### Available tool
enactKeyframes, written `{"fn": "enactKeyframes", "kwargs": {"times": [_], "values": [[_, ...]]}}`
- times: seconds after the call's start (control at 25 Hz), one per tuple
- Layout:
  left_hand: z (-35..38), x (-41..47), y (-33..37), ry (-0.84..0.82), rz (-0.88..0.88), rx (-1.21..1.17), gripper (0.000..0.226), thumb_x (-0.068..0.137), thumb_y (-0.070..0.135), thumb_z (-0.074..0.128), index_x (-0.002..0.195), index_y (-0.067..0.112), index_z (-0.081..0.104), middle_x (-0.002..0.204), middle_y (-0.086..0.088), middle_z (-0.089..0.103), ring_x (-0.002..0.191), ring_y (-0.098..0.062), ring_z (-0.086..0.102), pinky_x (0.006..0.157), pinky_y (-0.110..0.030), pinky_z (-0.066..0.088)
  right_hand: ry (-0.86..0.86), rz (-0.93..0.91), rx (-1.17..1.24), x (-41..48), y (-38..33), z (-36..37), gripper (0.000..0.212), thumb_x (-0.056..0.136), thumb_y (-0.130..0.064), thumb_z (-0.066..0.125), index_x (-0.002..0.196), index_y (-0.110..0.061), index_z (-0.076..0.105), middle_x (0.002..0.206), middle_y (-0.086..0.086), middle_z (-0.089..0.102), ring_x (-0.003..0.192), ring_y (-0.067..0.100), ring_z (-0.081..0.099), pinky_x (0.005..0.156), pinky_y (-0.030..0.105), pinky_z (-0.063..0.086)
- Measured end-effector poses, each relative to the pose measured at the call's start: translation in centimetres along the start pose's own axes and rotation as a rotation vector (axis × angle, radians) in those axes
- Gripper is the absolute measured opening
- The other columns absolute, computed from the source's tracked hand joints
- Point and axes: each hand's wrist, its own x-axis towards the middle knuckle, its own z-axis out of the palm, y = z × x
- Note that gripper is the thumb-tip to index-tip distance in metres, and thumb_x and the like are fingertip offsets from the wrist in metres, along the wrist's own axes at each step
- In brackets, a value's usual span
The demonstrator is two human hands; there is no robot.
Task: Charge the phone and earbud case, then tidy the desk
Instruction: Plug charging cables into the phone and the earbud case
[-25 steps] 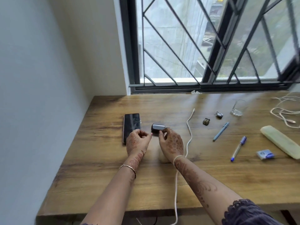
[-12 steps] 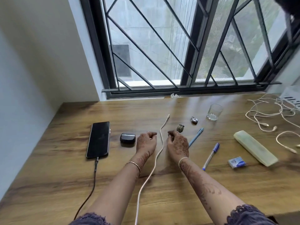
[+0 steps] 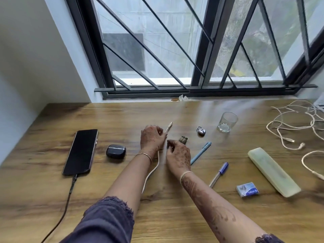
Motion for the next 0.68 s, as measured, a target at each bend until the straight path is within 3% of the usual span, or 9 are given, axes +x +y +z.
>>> {"fn": "enactKeyframes", "kwargs": {"times": [0.28,0.44,0.52,0.6,0.68], "values": [[-0.2,-0.7,-0.2,-0.010,-0.080,-0.071,0.014,0.080,0.026,0.066,0.088,0.019,0.075,0.094,-0.005,0.075,0.096,-0.020,0.067,0.084,-0.025,0.049,-0.020,0.003,0.007,0.3,0.5,-0.4,0.030,0.090,-0.016,0.051,0.115,-0.017,0.068,0.114,0.003,0.070,0.109,0.020,0.062,0.095,0.024,0.044],[-1.8,-2.8,-1.0,-0.057,-0.104,-0.141,0.013,0.083,0.025,0.062,0.091,0.017,0.068,0.095,-0.003,0.072,0.090,-0.017,0.063,0.077,-0.019,0.041,-0.035,0.006,0.013,0.3,0.5,-0.2,0.030,0.090,-0.014,0.052,0.114,-0.016,0.069,0.112,0.005,0.071,0.109,0.022,0.062,0.094,0.024,0.044],[-3.1,-4.5,-2.1,-0.072,-0.166,-0.286,0.008,0.085,0.022,0.059,0.091,0.017,0.060,0.090,-0.005,0.070,0.077,-0.018,0.065,0.074,-0.025,0.050,-0.078,-0.048,0.021,-0.6,-0.2,0.1,0.029,0.089,-0.013,0.052,0.112,-0.016,0.070,0.111,0.004,0.071,0.107,0.021,0.063,0.093,0.023,0.044],[-3.4,-5.5,-2.7,-0.139,-0.240,-0.517,0.006,0.089,0.014,0.055,0.094,0.014,0.051,0.078,-0.008,0.068,0.052,-0.016,0.064,0.059,-0.032,0.058,-0.099,-0.064,0.028,-0.6,-0.3,0.4,0.028,0.090,-0.014,0.054,0.113,-0.016,0.070,0.112,0.003,0.071,0.107,0.019,0.063,0.094,0.021,0.043],[-4.0,-6.9,-3.6,-0.170,-0.277,-0.633,0.006,0.094,0.011,0.052,0.098,0.011,0.048,0.070,-0.007,0.063,0.039,-0.011,0.058,0.044,-0.026,0.053,-0.130,-0.078,0.031,-0.8,-0.5,0.7,0.028,0.090,-0.016,0.056,0.115,-0.017,0.068,0.114,0.002,0.070,0.108,0.017,0.064,0.095,0.022,0.043]]}}
